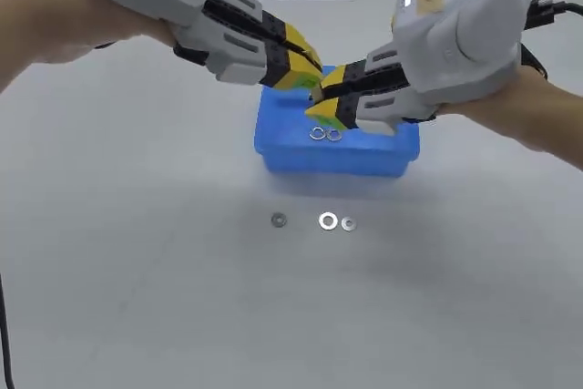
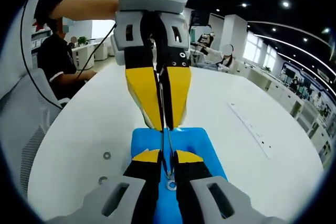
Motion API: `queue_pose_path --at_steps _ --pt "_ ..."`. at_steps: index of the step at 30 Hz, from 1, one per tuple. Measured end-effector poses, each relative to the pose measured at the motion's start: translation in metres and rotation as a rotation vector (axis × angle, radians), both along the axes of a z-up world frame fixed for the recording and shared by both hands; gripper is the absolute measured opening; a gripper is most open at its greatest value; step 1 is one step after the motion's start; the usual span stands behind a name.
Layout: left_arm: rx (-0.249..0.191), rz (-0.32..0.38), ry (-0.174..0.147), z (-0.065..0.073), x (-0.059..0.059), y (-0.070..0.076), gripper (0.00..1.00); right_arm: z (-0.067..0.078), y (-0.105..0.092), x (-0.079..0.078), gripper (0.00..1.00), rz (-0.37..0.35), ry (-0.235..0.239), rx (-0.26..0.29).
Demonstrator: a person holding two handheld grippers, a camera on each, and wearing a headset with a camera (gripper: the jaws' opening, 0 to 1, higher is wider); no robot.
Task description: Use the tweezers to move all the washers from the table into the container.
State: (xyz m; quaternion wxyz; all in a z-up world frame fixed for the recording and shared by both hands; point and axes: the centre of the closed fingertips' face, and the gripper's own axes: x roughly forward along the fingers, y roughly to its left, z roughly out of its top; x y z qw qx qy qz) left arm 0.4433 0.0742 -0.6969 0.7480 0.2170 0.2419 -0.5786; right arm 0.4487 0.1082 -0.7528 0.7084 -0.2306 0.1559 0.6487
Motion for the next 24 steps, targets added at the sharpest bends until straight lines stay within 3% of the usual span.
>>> queue_pose_path --at_steps 10,24 --pt "0.008 -0.004 0.059 -0.02 0.003 -0.004 0.06 -0.017 -0.004 -0.003 0.1 0.005 0.043 -0.013" --pt "0.008 -0.012 0.069 -0.021 0.0 -0.006 0.06 -0.017 -0.008 -0.009 0.12 0.022 0.022 -0.04"
